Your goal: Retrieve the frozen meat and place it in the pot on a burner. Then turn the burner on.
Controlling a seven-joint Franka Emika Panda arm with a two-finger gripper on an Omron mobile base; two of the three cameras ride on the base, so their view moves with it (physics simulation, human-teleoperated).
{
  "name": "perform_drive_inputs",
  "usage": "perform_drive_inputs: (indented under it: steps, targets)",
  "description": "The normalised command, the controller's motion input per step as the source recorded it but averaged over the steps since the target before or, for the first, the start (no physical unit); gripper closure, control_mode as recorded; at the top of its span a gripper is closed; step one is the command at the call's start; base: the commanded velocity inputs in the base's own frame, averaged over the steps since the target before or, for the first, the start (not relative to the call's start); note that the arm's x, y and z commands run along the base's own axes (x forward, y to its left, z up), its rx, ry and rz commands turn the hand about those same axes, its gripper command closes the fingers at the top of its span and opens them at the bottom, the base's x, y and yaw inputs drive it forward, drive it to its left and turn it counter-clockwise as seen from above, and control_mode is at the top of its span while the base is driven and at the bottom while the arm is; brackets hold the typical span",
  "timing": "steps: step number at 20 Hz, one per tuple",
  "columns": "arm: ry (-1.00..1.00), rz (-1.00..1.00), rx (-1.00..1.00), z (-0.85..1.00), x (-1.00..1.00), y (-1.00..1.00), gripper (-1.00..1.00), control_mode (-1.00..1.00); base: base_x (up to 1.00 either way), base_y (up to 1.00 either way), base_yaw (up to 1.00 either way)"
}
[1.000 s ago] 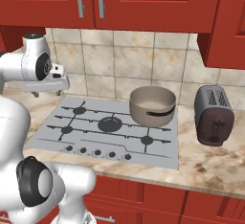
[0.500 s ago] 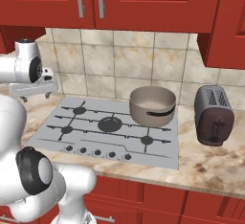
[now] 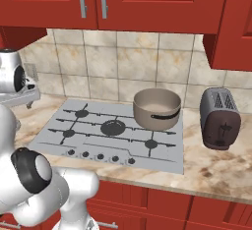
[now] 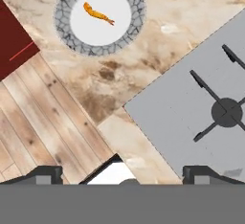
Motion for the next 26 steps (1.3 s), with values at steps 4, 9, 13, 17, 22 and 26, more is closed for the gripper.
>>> perform_drive_inputs:
  steps: [4, 9, 13, 17, 22, 26]
  targets:
    - [-0.01, 0.15, 0.0, -0.12, -0.01, 0.4, -1.0, -1.0, 0.0, 0.0, 0.0]
    - [0.0, 0.13, 0.0, -0.13, -0.02, 0.44, -1.0, -1.0, 0.0, 0.0, 0.0]
    - [0.0, 0.14, -0.03, -0.15, 0.0, 0.62, -1.0, -1.0, 0.0, 0.0, 0.0]
    - [0.0, 0.12, -0.01, -0.27, 0.01, 0.53, -1.0, -1.0, 0.0, 0.0, 0.0]
    - [0.06, 0.08, -0.07, -0.11, 0.01, 0.54, -1.0, -1.0, 0.0, 0.0, 0.0]
    - [0.11, 0.07, -0.17, -0.06, 0.1, 0.51, -1.0, -1.0, 0.0, 0.0, 0.0]
